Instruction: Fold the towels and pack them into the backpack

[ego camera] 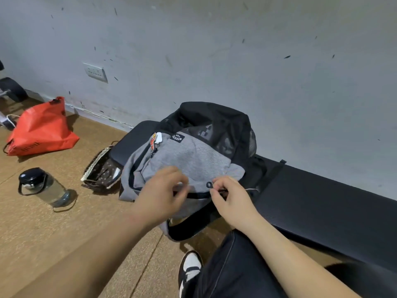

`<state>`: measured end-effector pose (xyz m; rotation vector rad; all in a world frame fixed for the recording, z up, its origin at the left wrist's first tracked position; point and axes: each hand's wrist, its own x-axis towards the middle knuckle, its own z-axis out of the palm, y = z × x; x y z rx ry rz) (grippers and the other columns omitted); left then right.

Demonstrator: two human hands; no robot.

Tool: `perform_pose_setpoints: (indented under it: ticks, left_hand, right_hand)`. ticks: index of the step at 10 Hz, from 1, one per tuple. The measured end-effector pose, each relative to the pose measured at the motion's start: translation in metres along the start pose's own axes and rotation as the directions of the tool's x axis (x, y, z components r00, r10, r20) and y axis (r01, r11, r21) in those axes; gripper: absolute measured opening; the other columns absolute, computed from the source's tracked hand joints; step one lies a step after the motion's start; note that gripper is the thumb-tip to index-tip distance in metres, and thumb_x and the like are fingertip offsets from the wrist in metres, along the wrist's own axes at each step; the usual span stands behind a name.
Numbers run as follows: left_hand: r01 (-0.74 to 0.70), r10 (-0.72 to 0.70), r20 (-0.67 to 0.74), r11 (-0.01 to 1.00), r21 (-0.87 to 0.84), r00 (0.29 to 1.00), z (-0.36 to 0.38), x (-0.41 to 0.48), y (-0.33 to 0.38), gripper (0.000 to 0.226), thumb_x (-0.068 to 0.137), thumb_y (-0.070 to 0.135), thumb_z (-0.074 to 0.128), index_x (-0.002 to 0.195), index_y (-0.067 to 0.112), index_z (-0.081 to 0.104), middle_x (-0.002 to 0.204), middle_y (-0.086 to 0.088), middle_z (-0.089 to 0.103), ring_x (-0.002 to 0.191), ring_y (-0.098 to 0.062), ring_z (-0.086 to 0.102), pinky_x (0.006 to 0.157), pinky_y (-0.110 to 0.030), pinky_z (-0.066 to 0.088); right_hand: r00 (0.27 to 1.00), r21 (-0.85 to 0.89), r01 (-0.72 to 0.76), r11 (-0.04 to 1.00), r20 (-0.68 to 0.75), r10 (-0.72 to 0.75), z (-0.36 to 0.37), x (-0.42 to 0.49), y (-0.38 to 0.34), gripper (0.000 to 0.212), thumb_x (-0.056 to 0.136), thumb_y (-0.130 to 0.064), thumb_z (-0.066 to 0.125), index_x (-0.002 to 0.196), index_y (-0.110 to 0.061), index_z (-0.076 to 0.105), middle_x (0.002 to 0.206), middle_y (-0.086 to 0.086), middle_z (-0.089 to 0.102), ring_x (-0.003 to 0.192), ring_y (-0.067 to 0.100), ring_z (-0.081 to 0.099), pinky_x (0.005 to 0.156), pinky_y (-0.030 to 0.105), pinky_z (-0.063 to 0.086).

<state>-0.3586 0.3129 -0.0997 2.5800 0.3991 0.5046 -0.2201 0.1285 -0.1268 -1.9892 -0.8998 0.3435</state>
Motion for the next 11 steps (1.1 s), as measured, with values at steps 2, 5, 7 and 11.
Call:
perform_pose_setpoints:
  ticks: [2, 5, 7, 11]
  left_hand:
    - [-0.180, 0.130, 0.180, 0.938, 0.296, 0.975, 0.061, 0.021, 0.023, 0.027, 0.093, 0.046, 0.060, 0.092, 0.021, 0.072, 0.088, 0.002, 0.067, 0.088, -0.024, 0.066, 0.067, -0.041, 0.054]
    - [-0.218, 0.159, 0.177, 0.891, 0.397, 0.971, 0.050, 0.024, 0.004, 0.039, 0.100, 0.045, 0.045, 0.081, 0.021, 0.069, 0.078, 0.002, 0.065, 0.074, -0.027, 0.066, 0.058, -0.038, 0.054]
    - [-0.153, 0.088, 0.158, 0.870, 0.468, 0.984, 0.054, 0.022, 0.012, 0.026, 0.093, 0.037, 0.072, 0.071, 0.024, 0.065, 0.068, 0.005, 0.061, 0.059, -0.024, 0.065, 0.049, -0.027, 0.031]
    - [-0.054, -0.007, 0.241, 0.967, 0.248, 0.971, 0.040, 0.032, 0.062, 0.032, 0.099, 0.049, 0.046, 0.091, 0.025, 0.066, 0.088, 0.009, 0.066, 0.085, -0.015, 0.065, 0.073, -0.038, 0.054]
  right_hand:
    - [0.996, -0.165, -0.094, 0.982, -0.013, 0.093, -0.017, -0.013, 0.009, 0.015, 0.096, -0.027, 0.065, 0.082, -0.029, 0.059, 0.140, -0.012, 0.044, 0.136, 0.004, 0.032, 0.100, 0.027, 0.034]
    - [0.896, -0.086, -0.425, 0.901, -0.181, 0.405, -0.051, 0.022, 0.054, 0.011, 0.099, -0.035, 0.056, 0.091, -0.027, 0.058, 0.101, -0.008, 0.060, 0.090, 0.013, 0.058, 0.073, 0.033, 0.044]
    - [0.834, -0.103, -0.536, 0.838, -0.215, 0.508, -0.062, 0.046, 0.078, 0.014, 0.102, -0.038, 0.049, 0.098, -0.026, 0.055, 0.089, -0.009, 0.066, 0.085, 0.017, 0.062, 0.071, 0.034, 0.043]
    - [0.883, 0.084, -0.452, 0.888, -0.097, 0.459, -0.108, 0.029, 0.063, 0.016, 0.092, -0.036, 0.064, 0.084, -0.022, 0.068, 0.082, 0.003, 0.075, 0.083, 0.023, 0.073, 0.079, 0.037, 0.059]
